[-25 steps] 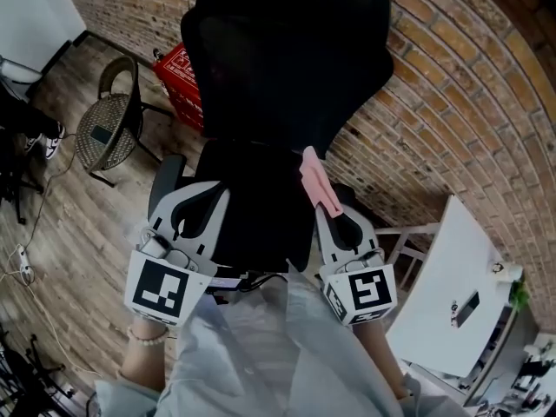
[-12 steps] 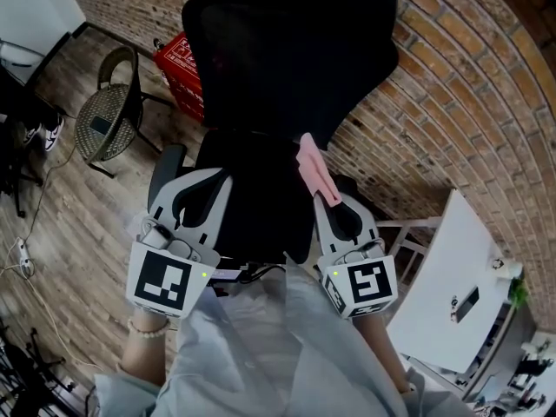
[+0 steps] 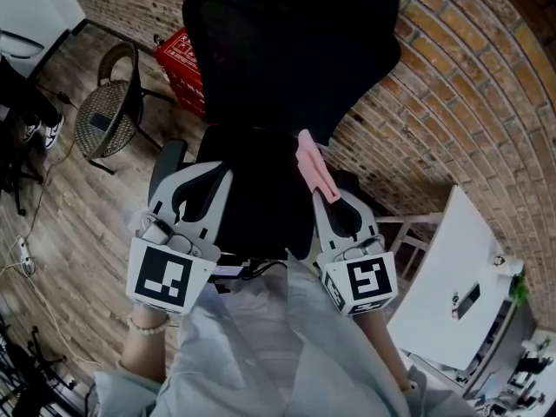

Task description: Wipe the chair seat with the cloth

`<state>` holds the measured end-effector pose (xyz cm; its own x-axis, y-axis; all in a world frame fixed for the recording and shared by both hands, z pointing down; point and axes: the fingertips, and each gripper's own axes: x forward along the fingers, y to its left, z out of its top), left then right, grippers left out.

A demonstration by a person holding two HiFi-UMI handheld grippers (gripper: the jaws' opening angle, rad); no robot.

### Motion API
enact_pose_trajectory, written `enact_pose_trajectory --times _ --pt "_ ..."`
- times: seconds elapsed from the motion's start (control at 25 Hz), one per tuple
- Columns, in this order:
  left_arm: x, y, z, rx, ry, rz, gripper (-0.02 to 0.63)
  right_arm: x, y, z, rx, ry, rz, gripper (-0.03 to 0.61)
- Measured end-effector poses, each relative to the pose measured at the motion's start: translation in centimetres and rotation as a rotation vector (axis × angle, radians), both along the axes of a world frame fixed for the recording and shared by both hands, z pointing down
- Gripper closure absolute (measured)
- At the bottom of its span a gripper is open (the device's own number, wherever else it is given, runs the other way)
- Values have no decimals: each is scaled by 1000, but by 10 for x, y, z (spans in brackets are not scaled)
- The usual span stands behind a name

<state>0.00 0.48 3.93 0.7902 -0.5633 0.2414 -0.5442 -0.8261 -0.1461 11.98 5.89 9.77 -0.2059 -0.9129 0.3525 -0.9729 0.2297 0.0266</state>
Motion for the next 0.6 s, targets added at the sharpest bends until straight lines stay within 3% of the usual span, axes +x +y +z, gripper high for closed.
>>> enact_pose_trajectory --times 0.6 --pt "-4 6 0 -22 25 -2 595 -6 9 1 -11 11 -2 523"
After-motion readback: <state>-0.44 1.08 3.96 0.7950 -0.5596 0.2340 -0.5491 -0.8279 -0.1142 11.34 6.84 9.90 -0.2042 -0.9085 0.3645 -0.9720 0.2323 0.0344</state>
